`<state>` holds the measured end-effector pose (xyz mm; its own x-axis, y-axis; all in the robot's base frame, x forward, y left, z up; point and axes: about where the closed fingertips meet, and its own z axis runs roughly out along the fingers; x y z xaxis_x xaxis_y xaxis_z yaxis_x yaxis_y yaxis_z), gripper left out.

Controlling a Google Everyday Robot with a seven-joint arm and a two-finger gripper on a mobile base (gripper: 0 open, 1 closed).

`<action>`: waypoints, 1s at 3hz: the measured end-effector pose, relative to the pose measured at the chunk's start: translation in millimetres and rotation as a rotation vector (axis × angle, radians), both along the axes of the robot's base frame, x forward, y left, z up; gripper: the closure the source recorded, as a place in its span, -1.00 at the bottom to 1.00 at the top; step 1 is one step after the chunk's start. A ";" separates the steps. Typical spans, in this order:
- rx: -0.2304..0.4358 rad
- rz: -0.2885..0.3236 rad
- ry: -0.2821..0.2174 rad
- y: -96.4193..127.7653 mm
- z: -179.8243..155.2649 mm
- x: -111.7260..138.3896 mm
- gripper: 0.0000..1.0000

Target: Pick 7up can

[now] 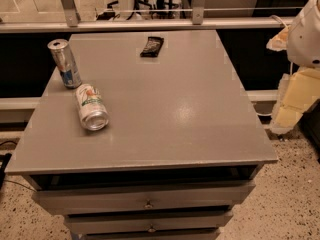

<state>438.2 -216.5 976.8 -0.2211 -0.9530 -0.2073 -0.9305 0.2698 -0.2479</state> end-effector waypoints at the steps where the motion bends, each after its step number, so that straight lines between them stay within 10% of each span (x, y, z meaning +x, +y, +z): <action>1: 0.000 0.000 0.000 0.0 0.0 0.0 -1.00; 2: 0.062 0.025 0.016 52.9 -9.0 1.9 -1.00; 3: 0.252 0.080 0.066 204.8 -32.0 12.6 -1.00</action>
Offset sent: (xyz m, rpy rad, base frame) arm 0.0067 0.1987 -0.0365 0.2377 0.0829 0.0943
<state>450.8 -11.7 944.8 -0.1682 -0.8883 -0.4273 -0.9633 0.2402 -0.1201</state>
